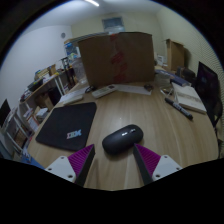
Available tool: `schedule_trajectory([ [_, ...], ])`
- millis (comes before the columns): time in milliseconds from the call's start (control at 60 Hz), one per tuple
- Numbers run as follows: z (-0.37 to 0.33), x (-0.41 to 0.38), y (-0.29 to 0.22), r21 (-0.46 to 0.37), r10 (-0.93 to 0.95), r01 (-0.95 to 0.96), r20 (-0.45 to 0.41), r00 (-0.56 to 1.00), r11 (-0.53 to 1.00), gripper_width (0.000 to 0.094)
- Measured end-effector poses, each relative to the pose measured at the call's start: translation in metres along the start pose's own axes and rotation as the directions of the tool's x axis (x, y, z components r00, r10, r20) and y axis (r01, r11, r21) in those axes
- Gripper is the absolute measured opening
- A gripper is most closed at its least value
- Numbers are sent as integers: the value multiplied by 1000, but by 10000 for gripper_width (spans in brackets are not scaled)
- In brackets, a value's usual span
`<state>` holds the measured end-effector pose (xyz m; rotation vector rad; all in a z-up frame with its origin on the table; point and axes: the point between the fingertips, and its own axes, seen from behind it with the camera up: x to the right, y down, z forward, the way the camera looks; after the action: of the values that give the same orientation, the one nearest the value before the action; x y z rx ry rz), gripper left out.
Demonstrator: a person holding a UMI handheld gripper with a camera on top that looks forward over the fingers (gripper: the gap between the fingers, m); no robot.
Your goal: Arrange mouse
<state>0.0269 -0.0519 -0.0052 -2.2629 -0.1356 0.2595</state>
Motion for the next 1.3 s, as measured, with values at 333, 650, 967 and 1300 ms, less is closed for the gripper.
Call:
schedule_trajectory([
  [333,47,16,-35,75,-31,46,-182,983,996,769],
  [650,50,11,-33,51,0,10,-175,985,999,446],
  [967,-15,-33,-156,238,61,-13,-195,979,971,378],
  [1300,55,-219,-169,198,-38,54,-82,996,979,375],
])
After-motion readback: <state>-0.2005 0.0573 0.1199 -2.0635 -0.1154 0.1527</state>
